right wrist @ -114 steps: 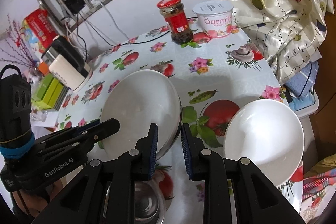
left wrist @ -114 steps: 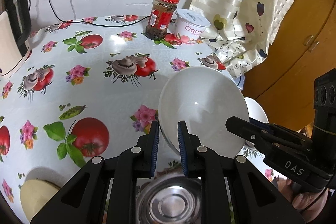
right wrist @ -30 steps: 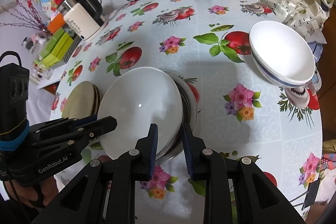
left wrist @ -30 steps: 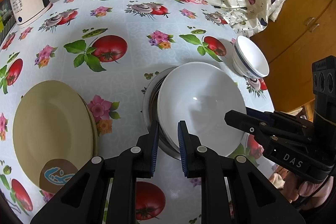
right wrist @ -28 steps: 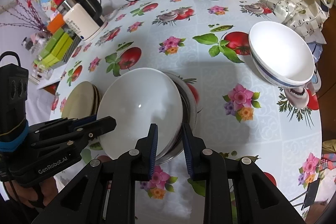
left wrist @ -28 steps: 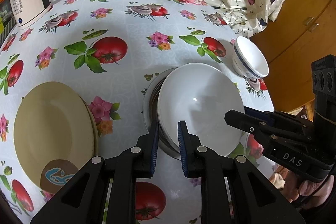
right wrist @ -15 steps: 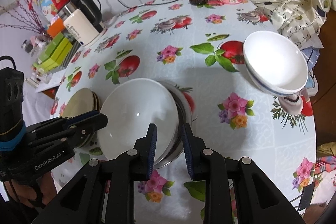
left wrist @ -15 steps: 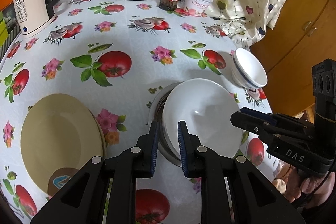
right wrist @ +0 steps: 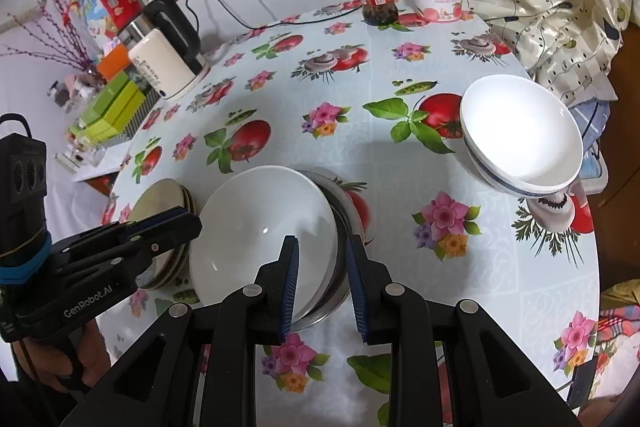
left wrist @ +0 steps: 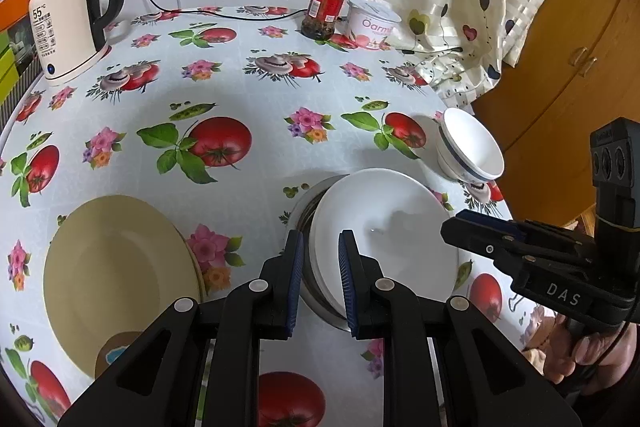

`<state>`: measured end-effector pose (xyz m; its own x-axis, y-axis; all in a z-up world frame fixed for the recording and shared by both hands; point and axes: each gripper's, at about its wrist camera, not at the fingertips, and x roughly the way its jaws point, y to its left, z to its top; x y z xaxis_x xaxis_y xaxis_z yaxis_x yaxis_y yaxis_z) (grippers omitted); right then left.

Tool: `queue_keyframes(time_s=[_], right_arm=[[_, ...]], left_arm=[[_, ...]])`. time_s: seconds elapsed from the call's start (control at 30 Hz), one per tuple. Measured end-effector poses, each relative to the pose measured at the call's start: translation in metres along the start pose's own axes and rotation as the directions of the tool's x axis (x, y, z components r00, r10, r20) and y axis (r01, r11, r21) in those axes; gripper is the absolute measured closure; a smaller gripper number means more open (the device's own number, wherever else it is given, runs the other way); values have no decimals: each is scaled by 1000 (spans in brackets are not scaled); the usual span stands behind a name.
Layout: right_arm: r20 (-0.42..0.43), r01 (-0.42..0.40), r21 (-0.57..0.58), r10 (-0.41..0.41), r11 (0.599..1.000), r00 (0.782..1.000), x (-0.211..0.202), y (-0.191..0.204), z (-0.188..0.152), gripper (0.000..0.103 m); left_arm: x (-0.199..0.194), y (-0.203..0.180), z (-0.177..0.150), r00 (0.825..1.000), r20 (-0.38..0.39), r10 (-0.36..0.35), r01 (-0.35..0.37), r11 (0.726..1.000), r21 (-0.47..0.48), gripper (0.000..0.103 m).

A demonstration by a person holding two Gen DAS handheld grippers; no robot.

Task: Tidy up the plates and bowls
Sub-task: 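Open the left gripper and release the white bowl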

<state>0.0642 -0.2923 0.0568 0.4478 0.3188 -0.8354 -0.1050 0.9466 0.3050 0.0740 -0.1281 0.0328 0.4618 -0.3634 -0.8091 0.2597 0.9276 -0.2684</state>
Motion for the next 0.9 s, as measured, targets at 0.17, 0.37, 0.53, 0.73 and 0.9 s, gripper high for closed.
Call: queue_keyframes(time_s=[0.17, 0.37, 0.53, 0.73, 0.9], right_arm=[[2, -4, -13, 4, 1000, 1000, 1, 0, 0, 80], [-3, 4, -21, -4, 1000, 1000, 7, 0, 0, 92], [0, 5, -19, -5, 1000, 1000, 8, -1, 2, 92], [0, 0, -13, 0, 1000, 1000, 8, -3, 4, 92], [20, 16, -13, -16, 1000, 1000, 1, -6, 8, 89]], left_arm=[[6, -2, -1, 1000, -15, -5, 5, 1000, 7, 84], [9, -4, 2, 1000, -12, 7, -6, 1000, 19, 84], [12, -4, 5, 1000, -12, 12, -12, 1000, 26, 84], [11, -4, 6, 1000, -9, 15, -15, 1000, 25, 84], [6, 0, 9, 1000, 16, 23, -24, 1000, 12, 84]])
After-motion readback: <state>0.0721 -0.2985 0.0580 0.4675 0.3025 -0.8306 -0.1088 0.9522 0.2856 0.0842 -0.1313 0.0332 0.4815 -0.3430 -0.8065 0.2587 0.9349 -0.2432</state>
